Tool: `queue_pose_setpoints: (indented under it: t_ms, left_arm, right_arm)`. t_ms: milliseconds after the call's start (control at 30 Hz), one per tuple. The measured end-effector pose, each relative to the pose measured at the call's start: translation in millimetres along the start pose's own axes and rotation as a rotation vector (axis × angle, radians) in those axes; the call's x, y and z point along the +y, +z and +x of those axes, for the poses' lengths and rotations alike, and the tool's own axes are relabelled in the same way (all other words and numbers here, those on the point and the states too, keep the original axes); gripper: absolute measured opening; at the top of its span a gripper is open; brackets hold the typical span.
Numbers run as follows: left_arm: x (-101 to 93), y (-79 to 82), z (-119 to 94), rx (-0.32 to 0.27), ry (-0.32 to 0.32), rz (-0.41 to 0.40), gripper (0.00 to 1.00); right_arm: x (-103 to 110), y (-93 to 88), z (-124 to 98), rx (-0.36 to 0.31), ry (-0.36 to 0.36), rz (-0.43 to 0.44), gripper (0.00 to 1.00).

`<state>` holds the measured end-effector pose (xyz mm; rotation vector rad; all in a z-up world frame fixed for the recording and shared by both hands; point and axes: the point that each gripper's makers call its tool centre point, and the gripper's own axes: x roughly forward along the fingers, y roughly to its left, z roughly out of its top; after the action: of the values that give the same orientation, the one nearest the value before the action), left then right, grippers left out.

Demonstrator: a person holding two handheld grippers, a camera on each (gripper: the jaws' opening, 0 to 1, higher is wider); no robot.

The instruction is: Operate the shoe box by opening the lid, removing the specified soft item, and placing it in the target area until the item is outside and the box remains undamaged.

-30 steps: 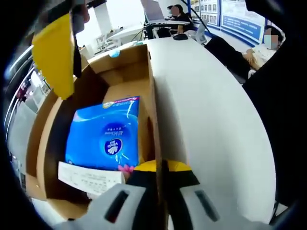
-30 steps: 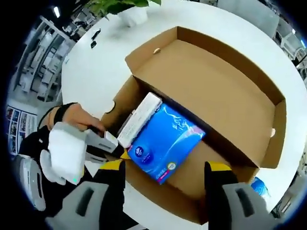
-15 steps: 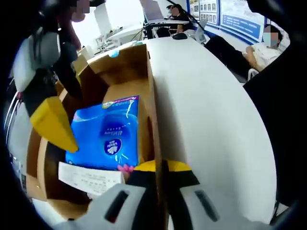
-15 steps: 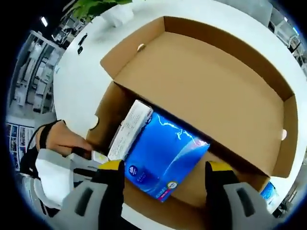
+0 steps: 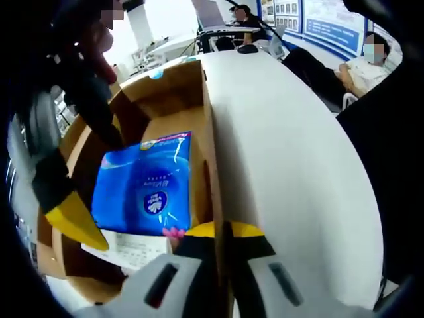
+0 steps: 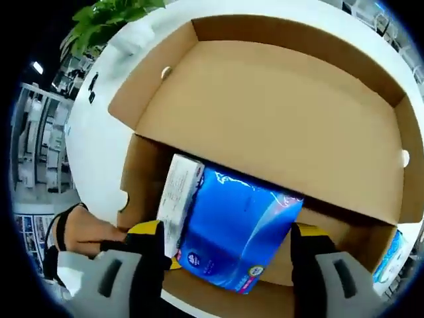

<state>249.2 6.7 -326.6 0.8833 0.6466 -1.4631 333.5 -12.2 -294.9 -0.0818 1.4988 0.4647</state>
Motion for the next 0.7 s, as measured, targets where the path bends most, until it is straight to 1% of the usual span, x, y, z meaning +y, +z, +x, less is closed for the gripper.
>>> queue_pose_setpoints:
  t_ms: [67, 100, 233, 267, 333, 433, 700]
  left_arm:
    - [-0.1, 0.2, -0.1, -0.001, 0.000, -0.001, 0.02]
    - [-0.3, 0.3, 0.0, -0.001, -0.001, -0.001, 0.02]
    - [-2.0, 0.3, 0.2, 0.000, 0.000, 0.000, 0.02]
    - [0.5, 1.7, 1.6, 0.000, -0.002, 0.002, 0.02]
    - [0.7, 2.3, 1.9, -0.002, -0.003, 0.000, 0.02]
    - [-0.2, 2.1, 1.5, -0.003, -0.003, 0.001, 0.02]
    - [-2.5, 1.7, -0.1, -0.003, -0.002, 0.000, 0.02]
  right_arm:
    - [-1.3, -0.3, 1.1, 0.001, -0.006, 0.004, 0.81]
    - [-2.0, 0.2, 2.7, -0.002, -0.009, 0.022, 0.81]
    - [-0.6, 1.1, 5.0, -0.010, -0.004, 0.057, 0.84]
    - [-0.4, 1.6, 5.2, -0.012, -0.004, 0.062, 0.85]
    - [-1.0, 1.4, 4.3, -0.022, -0.005, 0.063, 0.83]
    - [-4.6, 0.0, 1.4, -0.024, 0.000, 0.061, 0.78]
    - [-6.9, 0.9, 0.7, -0.027, -0.006, 0.058, 0.76]
